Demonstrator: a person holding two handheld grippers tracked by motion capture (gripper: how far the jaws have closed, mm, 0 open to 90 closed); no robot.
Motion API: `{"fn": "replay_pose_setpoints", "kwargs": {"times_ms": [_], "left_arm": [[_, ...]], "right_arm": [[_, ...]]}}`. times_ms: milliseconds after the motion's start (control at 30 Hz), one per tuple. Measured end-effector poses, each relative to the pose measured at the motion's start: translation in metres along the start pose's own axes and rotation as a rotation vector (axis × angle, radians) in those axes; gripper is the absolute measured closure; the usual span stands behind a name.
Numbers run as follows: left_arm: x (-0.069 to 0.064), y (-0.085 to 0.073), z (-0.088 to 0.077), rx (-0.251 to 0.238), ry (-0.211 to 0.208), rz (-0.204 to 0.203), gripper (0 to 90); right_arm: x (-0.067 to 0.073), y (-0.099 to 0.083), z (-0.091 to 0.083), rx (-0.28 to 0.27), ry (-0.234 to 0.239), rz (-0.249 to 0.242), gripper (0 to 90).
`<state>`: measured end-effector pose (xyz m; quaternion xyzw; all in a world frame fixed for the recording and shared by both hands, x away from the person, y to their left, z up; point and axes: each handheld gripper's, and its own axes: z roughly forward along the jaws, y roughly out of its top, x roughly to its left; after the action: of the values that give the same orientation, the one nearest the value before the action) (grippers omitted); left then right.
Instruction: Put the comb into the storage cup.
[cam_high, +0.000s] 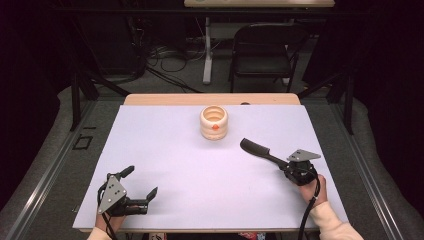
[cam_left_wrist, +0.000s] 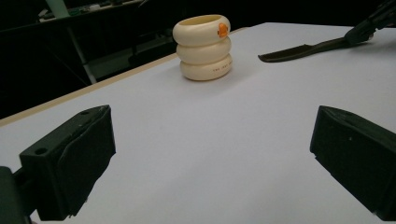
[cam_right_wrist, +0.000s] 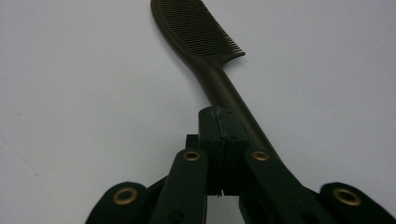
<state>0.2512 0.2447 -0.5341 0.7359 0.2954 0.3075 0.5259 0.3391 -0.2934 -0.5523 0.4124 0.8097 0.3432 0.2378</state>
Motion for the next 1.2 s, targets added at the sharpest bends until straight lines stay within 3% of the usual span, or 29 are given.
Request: {"fn": "replay_pose_setpoints", "kwargs": {"times_ms": [1200], "left_arm": [[0.000, 0.000, 0.000, 0.001, 0.004, 0.001, 0.2]], "right_arm": [[-0.006, 0.003, 0.012, 0.044, -0.058, -0.026, 90.0]]}}
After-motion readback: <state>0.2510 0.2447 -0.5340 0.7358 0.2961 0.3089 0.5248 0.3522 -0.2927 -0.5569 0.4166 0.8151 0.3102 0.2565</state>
